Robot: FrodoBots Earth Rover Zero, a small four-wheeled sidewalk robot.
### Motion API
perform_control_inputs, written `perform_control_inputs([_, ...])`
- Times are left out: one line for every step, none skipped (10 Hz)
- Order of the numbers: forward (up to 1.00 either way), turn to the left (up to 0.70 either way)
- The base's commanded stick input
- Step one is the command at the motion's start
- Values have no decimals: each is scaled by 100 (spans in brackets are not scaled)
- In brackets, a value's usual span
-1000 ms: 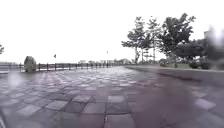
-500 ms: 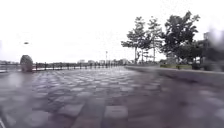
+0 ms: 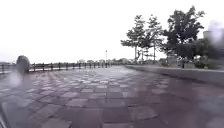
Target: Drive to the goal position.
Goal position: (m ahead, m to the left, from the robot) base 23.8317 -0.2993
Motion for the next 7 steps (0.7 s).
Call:
perform_control_inputs([100, 1])
perform_control_inputs([100, 1])
perform_control_inputs([100, 1])
perform_control_inputs([100, 1])
perform_control_inputs([100, 1])
perform_control_inputs([100, 1])
perform_control_inputs([100, 1])
